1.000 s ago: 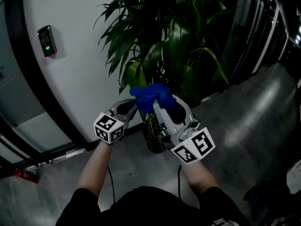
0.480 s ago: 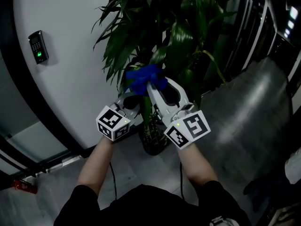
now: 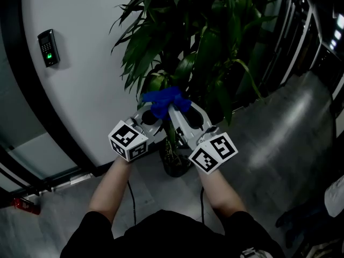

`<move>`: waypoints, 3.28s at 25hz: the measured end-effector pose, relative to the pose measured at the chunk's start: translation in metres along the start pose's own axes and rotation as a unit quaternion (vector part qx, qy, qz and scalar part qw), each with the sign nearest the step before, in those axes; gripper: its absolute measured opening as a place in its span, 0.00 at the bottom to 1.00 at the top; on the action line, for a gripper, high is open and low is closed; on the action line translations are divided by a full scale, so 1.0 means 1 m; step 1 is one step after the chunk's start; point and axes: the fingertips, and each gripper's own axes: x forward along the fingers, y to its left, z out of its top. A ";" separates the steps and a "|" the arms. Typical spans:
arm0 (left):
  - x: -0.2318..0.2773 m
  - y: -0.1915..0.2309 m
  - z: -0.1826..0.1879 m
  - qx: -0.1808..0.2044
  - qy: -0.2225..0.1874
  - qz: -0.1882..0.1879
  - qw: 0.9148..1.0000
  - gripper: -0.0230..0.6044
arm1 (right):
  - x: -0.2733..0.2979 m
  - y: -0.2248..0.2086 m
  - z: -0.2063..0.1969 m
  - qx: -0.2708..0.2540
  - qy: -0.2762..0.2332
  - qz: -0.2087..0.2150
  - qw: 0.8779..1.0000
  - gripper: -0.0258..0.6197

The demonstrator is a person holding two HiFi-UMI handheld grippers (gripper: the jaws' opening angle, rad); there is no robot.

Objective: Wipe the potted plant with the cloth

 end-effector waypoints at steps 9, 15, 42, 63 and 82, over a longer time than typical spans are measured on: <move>-0.003 0.002 -0.008 -0.041 -0.007 0.028 0.999 0.05 | -0.029 0.004 -0.022 0.051 0.018 0.006 0.999 0.20; -0.003 0.007 -0.014 -0.065 -0.010 0.043 0.997 0.05 | -0.043 0.005 -0.039 0.071 0.031 0.006 0.997 0.20; -0.037 -0.003 -0.075 -0.114 0.038 0.077 0.990 0.05 | -0.102 0.011 -0.112 0.112 0.119 0.006 0.987 0.20; -0.065 -0.030 -0.137 -0.132 0.087 0.067 0.985 0.05 | -0.136 -0.008 -0.144 0.105 0.158 -0.065 0.980 0.20; -0.070 -0.062 -0.146 -0.128 0.089 0.054 0.986 0.05 | -0.185 -0.014 -0.118 0.069 0.138 -0.099 0.983 0.20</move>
